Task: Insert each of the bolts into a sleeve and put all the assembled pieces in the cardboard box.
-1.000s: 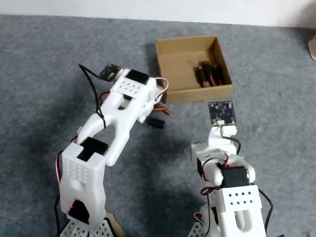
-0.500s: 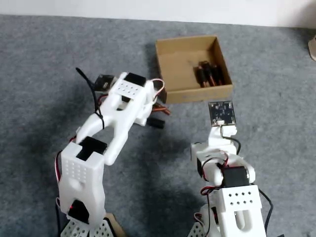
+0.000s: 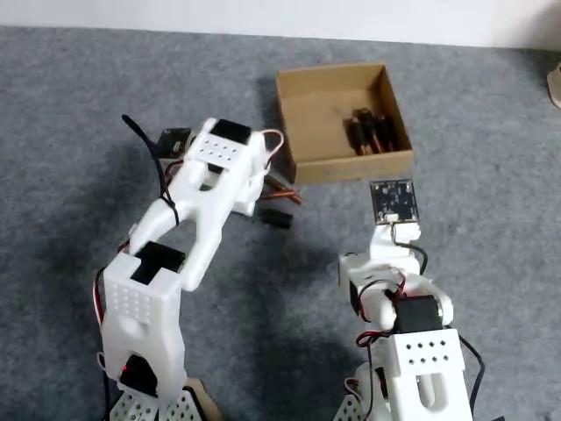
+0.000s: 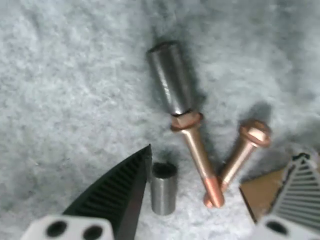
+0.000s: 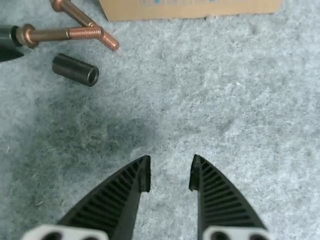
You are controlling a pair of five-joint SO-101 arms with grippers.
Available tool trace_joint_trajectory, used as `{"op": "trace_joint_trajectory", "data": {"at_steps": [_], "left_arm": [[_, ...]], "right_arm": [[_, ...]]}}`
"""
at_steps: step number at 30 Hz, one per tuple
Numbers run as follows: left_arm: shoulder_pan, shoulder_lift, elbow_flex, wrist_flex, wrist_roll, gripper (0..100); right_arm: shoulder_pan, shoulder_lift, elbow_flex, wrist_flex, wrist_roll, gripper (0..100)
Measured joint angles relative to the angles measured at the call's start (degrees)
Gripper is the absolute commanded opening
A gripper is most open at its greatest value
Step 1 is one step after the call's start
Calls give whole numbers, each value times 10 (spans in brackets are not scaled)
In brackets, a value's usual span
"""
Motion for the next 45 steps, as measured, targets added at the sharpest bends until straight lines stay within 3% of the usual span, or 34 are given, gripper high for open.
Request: {"op": "trace_joint_trajectory", "data": {"at_steps": [14, 25, 30, 39, 45], "left_arm": [[21, 0, 46, 2, 6, 386], [19, 0, 52, 3, 170, 386], [18, 0, 52, 3, 189, 380], [10, -1, 51, 0, 241, 84], [-10, 18, 49, 2, 251, 63]], "right_arm": [[0, 0, 0, 0, 0, 132], [0, 0, 0, 0, 0, 132], [0, 0, 0, 0, 0, 132], [0, 0, 0, 0, 0, 132], [0, 0, 0, 0, 0, 132]]}}
